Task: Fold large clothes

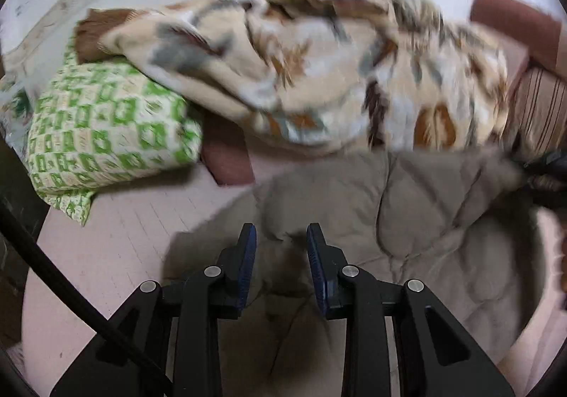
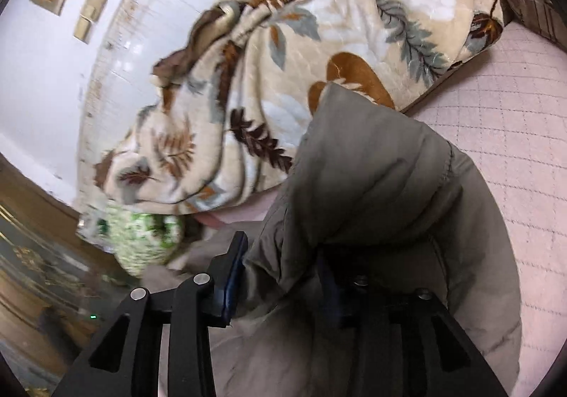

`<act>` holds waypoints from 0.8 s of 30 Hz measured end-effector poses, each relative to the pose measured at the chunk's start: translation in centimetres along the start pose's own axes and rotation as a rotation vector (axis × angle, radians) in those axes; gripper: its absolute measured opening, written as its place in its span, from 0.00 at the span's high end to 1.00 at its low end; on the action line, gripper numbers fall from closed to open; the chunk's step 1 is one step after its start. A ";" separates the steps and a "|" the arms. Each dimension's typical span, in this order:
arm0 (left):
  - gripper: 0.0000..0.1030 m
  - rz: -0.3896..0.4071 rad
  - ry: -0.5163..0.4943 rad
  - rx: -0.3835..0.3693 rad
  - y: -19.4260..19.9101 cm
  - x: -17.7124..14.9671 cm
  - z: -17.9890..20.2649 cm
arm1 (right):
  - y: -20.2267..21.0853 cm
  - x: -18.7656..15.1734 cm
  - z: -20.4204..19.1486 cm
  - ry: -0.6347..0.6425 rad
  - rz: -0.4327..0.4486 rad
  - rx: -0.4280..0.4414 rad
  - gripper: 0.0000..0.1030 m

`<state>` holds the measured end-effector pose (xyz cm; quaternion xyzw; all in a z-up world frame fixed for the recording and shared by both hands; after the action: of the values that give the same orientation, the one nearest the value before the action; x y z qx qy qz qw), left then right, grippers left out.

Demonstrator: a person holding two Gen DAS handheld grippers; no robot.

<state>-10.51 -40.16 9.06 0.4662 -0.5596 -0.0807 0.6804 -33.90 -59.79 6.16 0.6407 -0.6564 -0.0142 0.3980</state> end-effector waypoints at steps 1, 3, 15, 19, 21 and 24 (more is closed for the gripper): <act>0.72 -0.024 -0.024 0.025 -1.2 -0.4 0.3 | 1.1 -0.5 -0.6 0.028 0.001 0.007 0.55; 0.72 -0.069 -0.033 0.046 -2.9 -1.2 0.2 | 2.3 -2.1 -1.9 0.123 -0.009 -0.025 0.54; 0.72 -0.174 0.053 0.067 -7.8 -2.8 -1.4 | -2.6 -7.3 -0.5 0.556 -0.156 -0.349 0.54; 0.69 -0.183 0.094 0.043 -9.3 -3.1 -2.1 | -4.3 -7.6 1.4 0.509 -0.204 -0.342 0.54; 0.67 -0.187 0.117 0.030 -9.8 -3.2 -2.5 | -5.1 -7.8 2.3 0.485 -0.229 -0.327 0.54; 0.67 -0.186 0.142 0.018 -10.5 -3.5 -2.9 | -5.7 -8.0 2.8 0.462 -0.240 -0.312 0.54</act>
<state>-4.98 -42.20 -0.78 0.5269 -0.4649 -0.1052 0.7037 -31.81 -55.37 -2.85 0.6313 -0.4579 -0.0158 0.6258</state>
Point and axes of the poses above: each gripper's, at about its wrist camera, not at the fingertips, and y roughly against the way its jaws point, z to its right, x to its top, the point moved 8 cm from there along -y, roughly the way its jaws point, and after that the axes turned 3 degrees about y, right-handed, at the moved point
